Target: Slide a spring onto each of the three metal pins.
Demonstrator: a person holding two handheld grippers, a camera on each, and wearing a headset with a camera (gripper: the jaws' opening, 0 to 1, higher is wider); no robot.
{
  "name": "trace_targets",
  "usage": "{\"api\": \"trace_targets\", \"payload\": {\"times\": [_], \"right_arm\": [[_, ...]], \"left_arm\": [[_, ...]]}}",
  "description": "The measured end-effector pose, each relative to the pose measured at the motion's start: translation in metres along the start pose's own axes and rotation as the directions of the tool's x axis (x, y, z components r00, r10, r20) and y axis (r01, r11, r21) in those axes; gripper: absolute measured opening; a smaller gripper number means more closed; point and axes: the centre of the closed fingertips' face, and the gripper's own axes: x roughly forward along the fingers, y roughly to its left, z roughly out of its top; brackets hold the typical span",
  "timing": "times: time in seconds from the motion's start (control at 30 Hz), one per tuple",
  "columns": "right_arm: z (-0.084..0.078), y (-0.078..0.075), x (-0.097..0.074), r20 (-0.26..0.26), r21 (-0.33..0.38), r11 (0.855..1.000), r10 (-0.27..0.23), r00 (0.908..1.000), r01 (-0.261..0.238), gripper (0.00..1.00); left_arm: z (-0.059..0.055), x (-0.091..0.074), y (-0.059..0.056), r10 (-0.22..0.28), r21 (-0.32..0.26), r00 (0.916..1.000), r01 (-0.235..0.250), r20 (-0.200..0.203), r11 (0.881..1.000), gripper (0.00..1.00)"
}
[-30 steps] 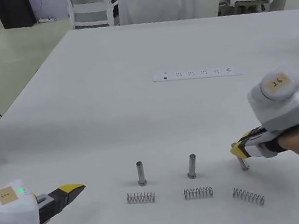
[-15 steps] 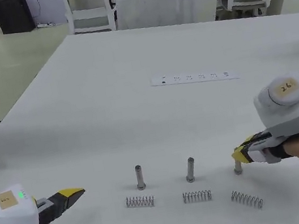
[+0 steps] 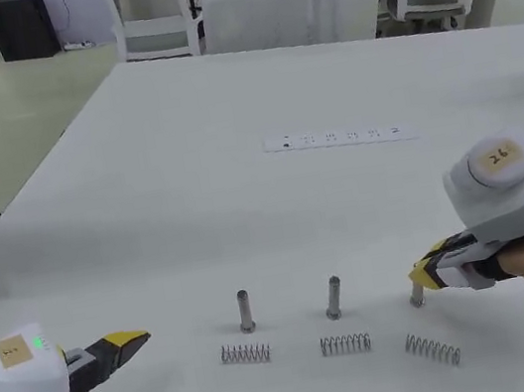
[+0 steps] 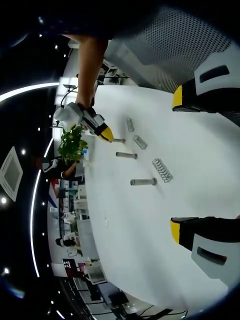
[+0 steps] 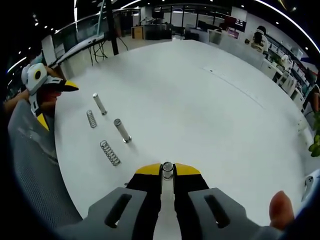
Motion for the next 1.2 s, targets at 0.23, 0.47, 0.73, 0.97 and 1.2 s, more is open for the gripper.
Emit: {"api": "trace_targets", "payload": {"times": [0.23,0.47,0.73,0.97,1.2], "right_arm": [[-0.0004,0.0014,-0.0016,-0.007,-0.016,1.0,0.002,1.0,-0.002,0.06],[-0.0009,0.0047,-0.0025,-0.009,-0.053,0.999,0.003,1.0,-0.004,0.06],[-0.0017,0.0047,-0.0036,-0.008,-0.054,0.999,0.006,1.0,-0.006,0.08],[-0.0009,0.0048,-0.0041,-0.008,-0.057,0.998,0.007,0.9999,-0.007,0.09],[-0.0005,0.0043,-0.0042,-0.003,-0.066,0.998,0.008,1.0,-0.008,0.11]], "left_arm": [[-0.0001,0.0008,-0.0004,-0.001,-0.003,1.0,0.001,0.0,1.0,0.83],[-0.0003,0.0009,-0.0005,0.0,-0.005,1.0,0.0,0.001,1.0,0.83],[-0.0008,0.0017,-0.0003,-0.002,-0.007,1.0,0.002,0.0,1.0,0.83],[-0.0017,0.0018,0.0006,-0.001,-0.008,1.0,0.001,0.0,1.0,0.83],[-0.0021,0.0015,0.0013,-0.001,-0.008,1.0,0.001,0.001,1.0,0.83]]}}
